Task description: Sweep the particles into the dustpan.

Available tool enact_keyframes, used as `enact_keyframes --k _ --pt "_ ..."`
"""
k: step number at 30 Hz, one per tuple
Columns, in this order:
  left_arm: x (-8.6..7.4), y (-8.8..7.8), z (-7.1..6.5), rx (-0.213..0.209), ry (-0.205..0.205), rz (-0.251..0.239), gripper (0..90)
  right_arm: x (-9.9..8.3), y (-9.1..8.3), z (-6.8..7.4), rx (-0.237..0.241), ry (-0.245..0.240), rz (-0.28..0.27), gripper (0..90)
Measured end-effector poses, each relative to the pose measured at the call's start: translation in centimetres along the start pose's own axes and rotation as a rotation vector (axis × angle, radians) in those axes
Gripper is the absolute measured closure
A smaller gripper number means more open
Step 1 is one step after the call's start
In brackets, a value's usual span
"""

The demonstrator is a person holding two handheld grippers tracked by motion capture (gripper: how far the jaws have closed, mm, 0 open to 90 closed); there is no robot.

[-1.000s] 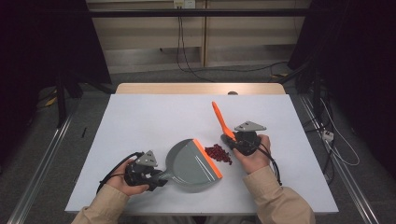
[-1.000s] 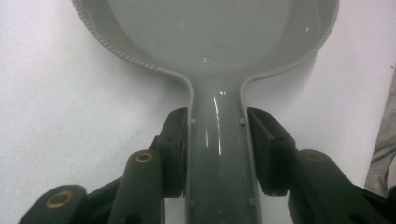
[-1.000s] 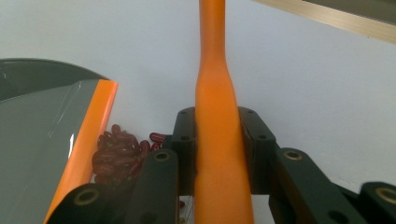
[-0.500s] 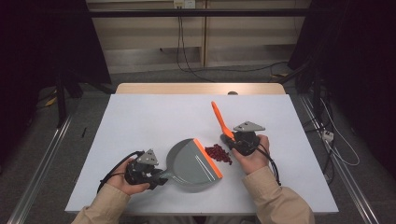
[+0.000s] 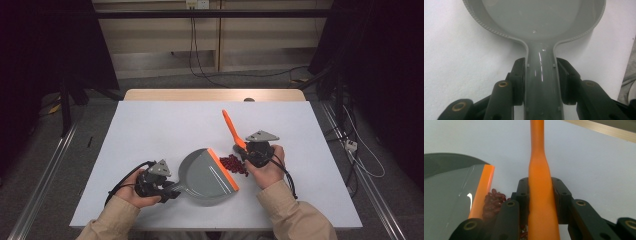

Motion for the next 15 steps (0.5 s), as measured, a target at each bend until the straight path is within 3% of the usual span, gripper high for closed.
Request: enact_keyframes --k 9,10,11,15 --pt "0.2 0.1 -0.1 -0.004 -0.001 0.01 62.3 0.3 0.1 1.0 0.019 -0.015 -0.005 71.7" --pt "0.2 0.1 0.0 0.017 0.008 0.022 62.3 0.4 0.1 1.2 0.026 -0.008 -0.01 71.7" --pt "0.2 0.2 -0.1 -0.004 0.001 0.018 62.3 0.4 0.1 1.3 0.035 -0.004 -0.014 71.7" --pt "0.5 0.3 -0.2 -0.009 0.007 0.026 62.3 0.5 0.2 1.7 0.025 -0.015 -0.017 71.7"
Point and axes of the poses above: each handheld gripper's, and its own axes: y roughly forward along the jaws, x roughly out of its top, z roughly to its left, the point moved 8 cm from there along y, roughly forward along the jaws, and after that the axes turned 11 degrees about -y, right-handed, at the moved point
